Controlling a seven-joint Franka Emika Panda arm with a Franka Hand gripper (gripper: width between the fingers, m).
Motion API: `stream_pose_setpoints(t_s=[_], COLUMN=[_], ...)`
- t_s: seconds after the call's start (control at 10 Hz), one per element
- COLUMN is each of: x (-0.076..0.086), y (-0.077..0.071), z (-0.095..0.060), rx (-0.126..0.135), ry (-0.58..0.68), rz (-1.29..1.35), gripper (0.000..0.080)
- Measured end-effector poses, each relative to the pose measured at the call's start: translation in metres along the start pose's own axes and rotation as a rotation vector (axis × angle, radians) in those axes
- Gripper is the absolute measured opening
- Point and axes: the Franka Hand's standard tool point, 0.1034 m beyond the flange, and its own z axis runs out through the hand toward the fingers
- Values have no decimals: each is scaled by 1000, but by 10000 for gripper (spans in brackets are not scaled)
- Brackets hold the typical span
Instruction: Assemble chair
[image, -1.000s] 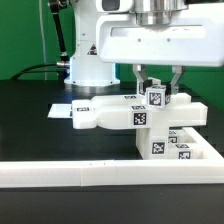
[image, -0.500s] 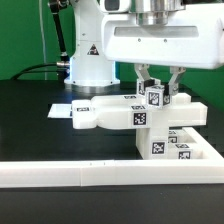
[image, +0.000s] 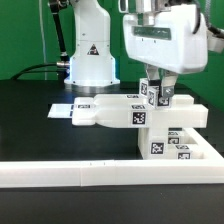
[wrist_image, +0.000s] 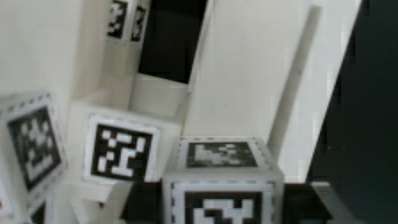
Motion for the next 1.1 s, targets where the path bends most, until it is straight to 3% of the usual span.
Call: stream_pose_setpoints(t_s=[0.7,1.0,1.1], x=[-1,-2,-2], y=[-3,-3,-3], z=[0,0,0], rx=[11,16,16], ry=[-2,-4,-4], rz=[506,538,529], gripper=[285,295,506])
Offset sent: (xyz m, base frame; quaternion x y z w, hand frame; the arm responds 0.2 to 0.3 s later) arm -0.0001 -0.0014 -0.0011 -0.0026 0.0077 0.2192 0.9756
